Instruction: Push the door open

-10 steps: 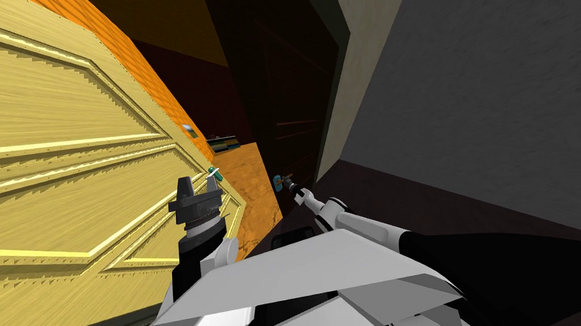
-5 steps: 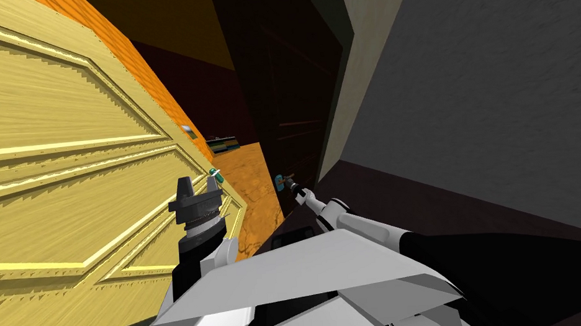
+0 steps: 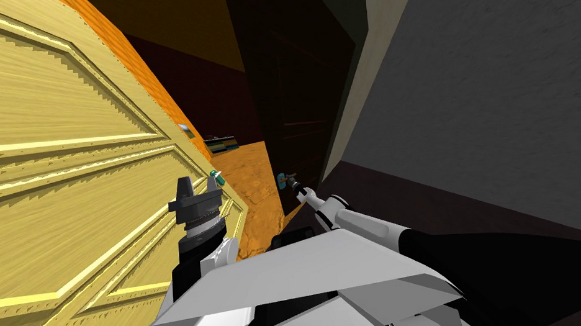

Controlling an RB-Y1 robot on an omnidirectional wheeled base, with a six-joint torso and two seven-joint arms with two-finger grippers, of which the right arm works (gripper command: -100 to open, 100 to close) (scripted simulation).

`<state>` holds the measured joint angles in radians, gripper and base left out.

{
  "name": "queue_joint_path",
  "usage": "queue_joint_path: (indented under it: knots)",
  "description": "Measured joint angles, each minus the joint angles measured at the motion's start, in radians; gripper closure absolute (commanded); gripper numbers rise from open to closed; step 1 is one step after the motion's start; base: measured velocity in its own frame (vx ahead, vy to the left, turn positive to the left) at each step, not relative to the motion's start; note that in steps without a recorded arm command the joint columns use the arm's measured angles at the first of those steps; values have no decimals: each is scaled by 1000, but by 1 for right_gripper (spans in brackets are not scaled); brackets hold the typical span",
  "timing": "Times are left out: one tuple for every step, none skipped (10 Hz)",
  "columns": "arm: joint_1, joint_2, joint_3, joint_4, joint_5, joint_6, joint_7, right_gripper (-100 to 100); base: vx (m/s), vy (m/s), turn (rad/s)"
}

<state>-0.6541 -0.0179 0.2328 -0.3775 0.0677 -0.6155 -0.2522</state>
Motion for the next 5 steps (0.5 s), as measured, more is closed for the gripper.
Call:
queue_joint_path:
  knots:
    - [2, -3, -8, 13, -3, -10, 9, 100, 63, 77, -20]
    - [-49, 4, -23, 120, -12, -52, 17, 100, 17, 20, 17]
    - [24, -22, 2, -9, 5, 0, 3, 100, -12, -9, -7]
    - [44, -24, 7, -62, 7, 40, -4, 100, 48, 94, -77]
    - [64, -27, -3, -102, 2, 56, 2, 100, 106, 156, -99]
